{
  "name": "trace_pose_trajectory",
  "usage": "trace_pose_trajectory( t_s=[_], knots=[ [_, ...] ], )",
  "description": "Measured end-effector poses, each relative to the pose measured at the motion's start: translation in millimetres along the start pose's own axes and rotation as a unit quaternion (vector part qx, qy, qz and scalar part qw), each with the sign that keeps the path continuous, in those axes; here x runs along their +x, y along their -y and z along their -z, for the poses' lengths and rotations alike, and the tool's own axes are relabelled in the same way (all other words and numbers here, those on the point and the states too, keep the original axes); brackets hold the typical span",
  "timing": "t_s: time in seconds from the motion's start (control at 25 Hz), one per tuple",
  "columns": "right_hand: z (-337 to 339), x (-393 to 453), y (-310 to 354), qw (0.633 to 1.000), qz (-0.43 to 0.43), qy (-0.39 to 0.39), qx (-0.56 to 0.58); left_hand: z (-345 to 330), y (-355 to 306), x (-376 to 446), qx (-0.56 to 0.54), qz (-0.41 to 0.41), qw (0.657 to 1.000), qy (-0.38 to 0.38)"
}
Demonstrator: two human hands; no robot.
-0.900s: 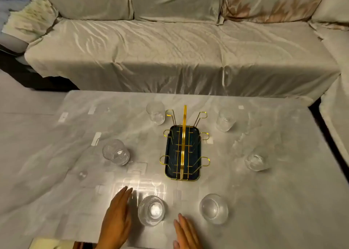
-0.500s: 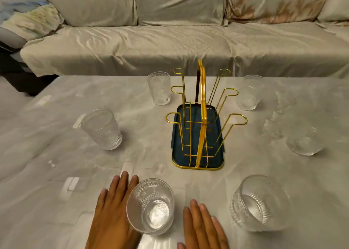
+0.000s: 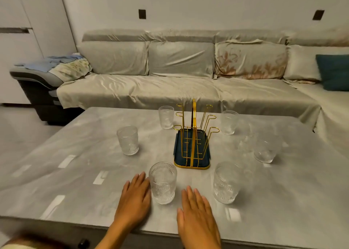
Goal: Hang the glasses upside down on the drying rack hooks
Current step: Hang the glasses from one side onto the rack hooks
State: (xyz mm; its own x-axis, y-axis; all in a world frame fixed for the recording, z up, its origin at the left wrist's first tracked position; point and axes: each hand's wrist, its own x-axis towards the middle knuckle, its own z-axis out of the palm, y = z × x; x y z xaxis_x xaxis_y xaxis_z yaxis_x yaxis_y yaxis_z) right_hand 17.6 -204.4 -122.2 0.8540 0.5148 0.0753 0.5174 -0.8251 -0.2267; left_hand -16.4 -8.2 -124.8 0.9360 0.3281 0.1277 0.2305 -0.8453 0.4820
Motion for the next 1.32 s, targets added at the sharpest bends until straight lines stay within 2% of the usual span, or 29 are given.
trace_pose_trajectory(
  t_s=[0.16, 0.32, 0.48, 0.68, 0.8, 0.92, 1.0, 1.04, 1.16, 1.32],
  knots=[
    [-3, 2, 1, 1.0, -0.008, 0.009, 0.012, 8, 3, -4, -0.063, 0.017, 0.996, 0.057],
    [-1, 28, -3, 0.994, -0.05, -0.02, 0.093, 16, -6, 5, -0.144, 0.049, 0.978, 0.141],
    [-6, 60, -3, 0.986, -0.123, -0.043, 0.106, 16, -17, 10, -0.188, 0.044, 0.977, 0.09],
    [-10, 94, -6, 0.978, -0.166, -0.065, 0.105, 21, -21, 23, -0.237, 0.035, 0.962, 0.134],
    [-13, 104, -6, 0.981, -0.169, -0.049, 0.084, 21, -22, 26, -0.277, 0.039, 0.953, 0.115],
    [-15, 106, -8, 0.982, -0.172, -0.044, 0.062, 26, -20, 27, -0.408, 0.074, 0.906, 0.081],
    [-15, 104, -9, 0.983, -0.168, -0.049, 0.056, 37, -19, 32, -0.474, 0.091, 0.876, 0.026],
    [-15, 104, -9, 0.984, -0.164, -0.05, 0.054, 45, -19, 36, -0.483, 0.097, 0.87, -0.009],
    [-14, 102, -6, 0.986, -0.147, -0.053, 0.052, 79, -25, 54, -0.46, 0.089, 0.881, -0.072],
    [-15, 100, -8, 0.988, -0.12, -0.066, 0.068, 129, -49, 90, -0.388, 0.026, 0.918, -0.082]
  ],
)
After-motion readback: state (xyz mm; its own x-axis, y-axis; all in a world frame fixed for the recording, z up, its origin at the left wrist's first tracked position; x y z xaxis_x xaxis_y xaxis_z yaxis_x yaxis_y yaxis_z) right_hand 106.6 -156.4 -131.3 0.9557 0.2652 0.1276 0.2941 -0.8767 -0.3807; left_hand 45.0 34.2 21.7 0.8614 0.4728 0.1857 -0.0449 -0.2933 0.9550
